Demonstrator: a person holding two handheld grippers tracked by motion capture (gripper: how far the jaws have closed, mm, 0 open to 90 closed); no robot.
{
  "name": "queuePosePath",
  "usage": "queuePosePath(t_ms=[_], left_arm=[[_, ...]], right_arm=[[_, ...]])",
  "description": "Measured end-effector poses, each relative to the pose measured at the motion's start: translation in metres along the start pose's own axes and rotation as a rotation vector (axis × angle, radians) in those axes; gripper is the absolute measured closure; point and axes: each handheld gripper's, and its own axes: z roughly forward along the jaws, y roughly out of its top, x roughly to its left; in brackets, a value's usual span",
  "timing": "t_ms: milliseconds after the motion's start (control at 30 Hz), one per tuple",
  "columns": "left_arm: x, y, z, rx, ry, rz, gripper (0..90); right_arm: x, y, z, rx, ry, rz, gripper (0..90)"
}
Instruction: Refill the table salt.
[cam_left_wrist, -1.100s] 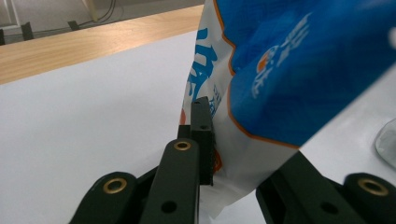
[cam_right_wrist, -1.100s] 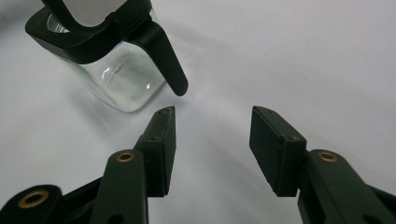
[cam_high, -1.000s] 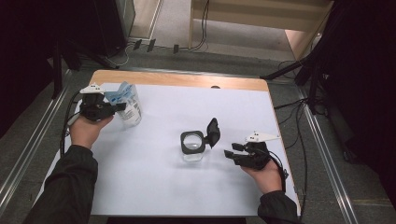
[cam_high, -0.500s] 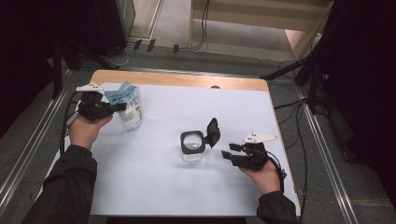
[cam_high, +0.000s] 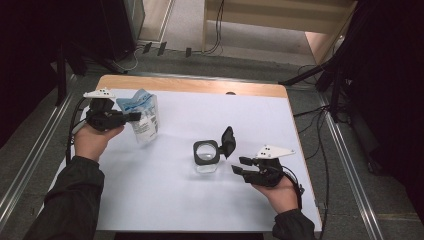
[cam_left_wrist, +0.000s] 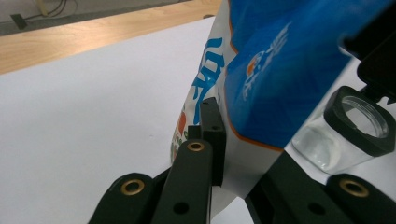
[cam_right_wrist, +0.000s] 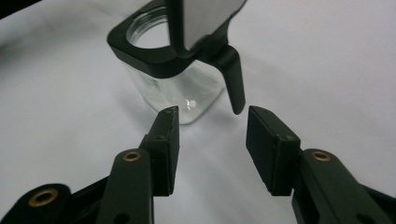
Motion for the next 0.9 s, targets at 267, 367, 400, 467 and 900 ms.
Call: queuePosePath(t_ms=[267,367,400,467,900], left_arm=[[-0.012,-0.001,-0.003,0.007,-0.040,-0.005,90.0],[-0.015,0.000,-0.004,0.005,-0.030,0.013,90.0],[-0.017,0.000,-0.004,0.000,-0.027,0.013,90.0],[-0.020,0.000,-0.005,0.002,-0.024,0.028,90.0],[-0.026,-0.002,-0.015,0.001,-0.050,0.004,90.0]], right_arm=[[0.026,0.003,-0.001,0.007,0.039,-0.013,64.4],[0.032,0.004,0.000,0.007,0.050,-0.016,65.0],[0.034,0.005,-0.001,0.010,0.059,-0.017,65.3],[0.042,0.007,0.000,-0.001,0.084,-0.030,65.2],[0.075,0.028,0.013,-0.015,0.164,-0.076,66.0]])
